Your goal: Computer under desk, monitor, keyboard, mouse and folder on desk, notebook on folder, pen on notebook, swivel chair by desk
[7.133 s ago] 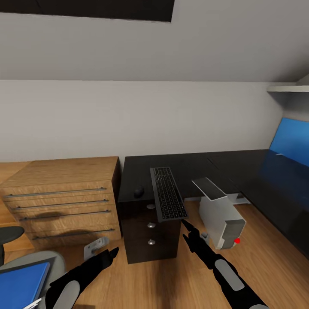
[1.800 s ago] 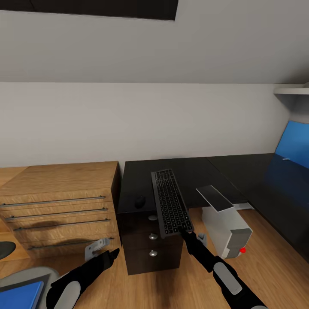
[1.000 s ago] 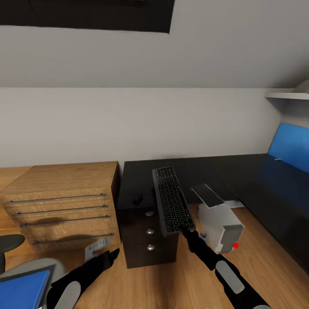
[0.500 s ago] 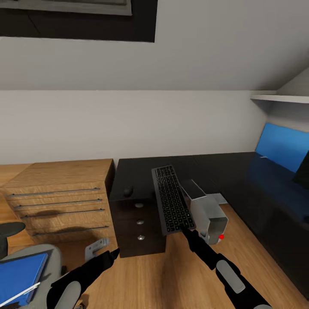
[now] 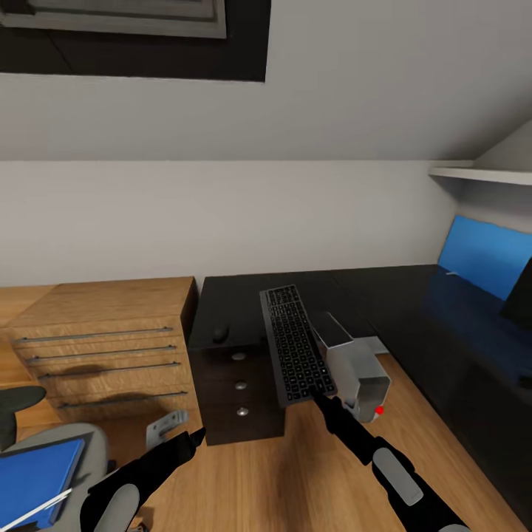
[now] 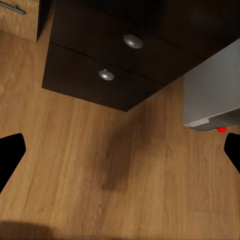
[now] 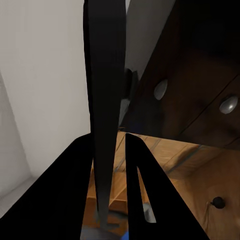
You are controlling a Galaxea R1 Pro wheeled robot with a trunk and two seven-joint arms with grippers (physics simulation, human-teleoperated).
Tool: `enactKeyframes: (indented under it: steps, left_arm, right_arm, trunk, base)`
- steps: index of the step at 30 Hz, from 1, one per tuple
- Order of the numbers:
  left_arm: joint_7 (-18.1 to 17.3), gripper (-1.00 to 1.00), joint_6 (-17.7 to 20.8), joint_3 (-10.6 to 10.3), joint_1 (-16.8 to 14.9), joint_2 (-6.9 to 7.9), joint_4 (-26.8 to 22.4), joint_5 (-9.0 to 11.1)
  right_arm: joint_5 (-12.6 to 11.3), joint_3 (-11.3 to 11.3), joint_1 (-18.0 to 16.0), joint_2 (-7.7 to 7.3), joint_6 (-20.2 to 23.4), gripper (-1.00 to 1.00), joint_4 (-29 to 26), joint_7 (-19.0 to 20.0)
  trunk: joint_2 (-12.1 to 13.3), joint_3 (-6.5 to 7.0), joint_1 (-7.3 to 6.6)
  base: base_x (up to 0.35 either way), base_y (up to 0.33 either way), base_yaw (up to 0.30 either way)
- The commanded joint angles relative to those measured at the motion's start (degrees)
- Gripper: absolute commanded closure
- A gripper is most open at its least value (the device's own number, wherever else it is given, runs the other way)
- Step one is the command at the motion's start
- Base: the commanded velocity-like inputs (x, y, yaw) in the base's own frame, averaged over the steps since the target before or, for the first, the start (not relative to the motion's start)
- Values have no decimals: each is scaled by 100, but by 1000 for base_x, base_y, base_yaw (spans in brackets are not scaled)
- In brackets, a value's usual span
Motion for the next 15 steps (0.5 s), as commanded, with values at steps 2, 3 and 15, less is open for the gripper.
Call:
enactKeyframes:
  steps: [2,3,15]
  left_arm:
    - [63,-100,2,-10,-5,5,-8,59]
    - [60,-100,2,-10,-5,5,-8,59]
    - [57,-100,9,-19,-5,5,-8,92]
  right_arm:
    - [-63,19,-4,-10,58,100,2,11]
    - [-63,19,-4,-11,88,100,2,14]
    - [-74,11,-4,-58,187,100,19,305]
  trunk:
    - [78,30,-45]
    - [78,30,-45]
    - [78,30,-45]
  base:
    - [0,0,0]
    - [0,0,0]
    - [0,0,0]
